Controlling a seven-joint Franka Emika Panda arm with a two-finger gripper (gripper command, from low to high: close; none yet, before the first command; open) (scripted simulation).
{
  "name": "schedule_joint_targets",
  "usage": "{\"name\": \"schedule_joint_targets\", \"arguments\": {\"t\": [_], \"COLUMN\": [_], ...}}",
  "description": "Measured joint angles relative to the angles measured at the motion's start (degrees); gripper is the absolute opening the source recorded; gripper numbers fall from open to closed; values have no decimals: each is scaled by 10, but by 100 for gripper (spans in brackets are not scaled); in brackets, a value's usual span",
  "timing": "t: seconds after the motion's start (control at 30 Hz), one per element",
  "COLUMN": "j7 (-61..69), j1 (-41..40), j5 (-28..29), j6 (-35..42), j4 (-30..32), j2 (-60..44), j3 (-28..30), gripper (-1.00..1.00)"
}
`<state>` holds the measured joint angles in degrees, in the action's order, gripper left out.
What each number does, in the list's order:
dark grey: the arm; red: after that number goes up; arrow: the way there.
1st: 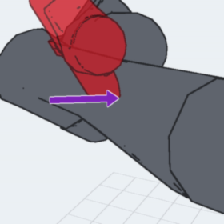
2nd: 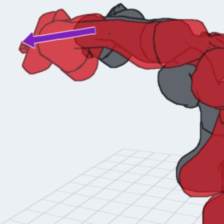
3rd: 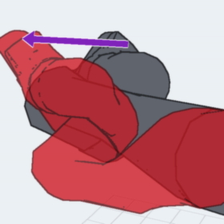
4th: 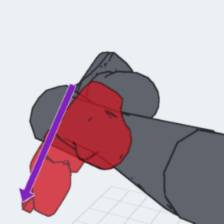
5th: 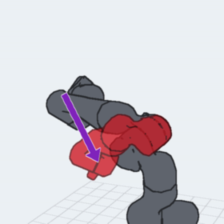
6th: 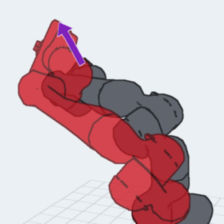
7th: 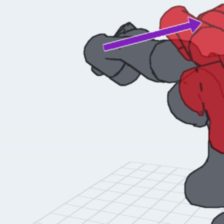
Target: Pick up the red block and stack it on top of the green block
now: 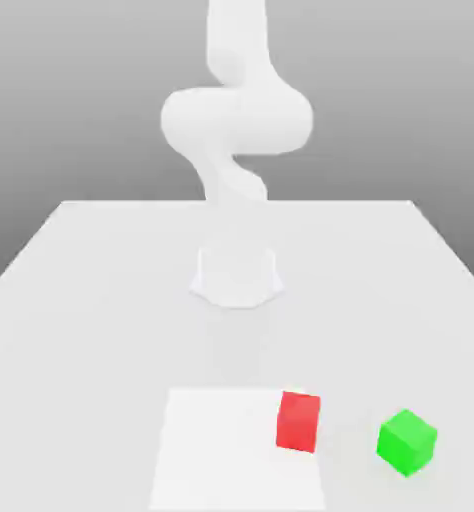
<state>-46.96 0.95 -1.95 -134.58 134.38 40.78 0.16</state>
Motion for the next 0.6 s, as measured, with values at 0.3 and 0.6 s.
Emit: {"name": "schedule_joint_targets", "arguments": {"t": [0.3,0.6], "j7": [-57,-178], "j1": [28,41], "j5": [-54,-18], "j6": [-105,-212], "j4": [97,193], "j2": [-194,-380], "j3": [-23,-63], "gripper": [0,0]}}
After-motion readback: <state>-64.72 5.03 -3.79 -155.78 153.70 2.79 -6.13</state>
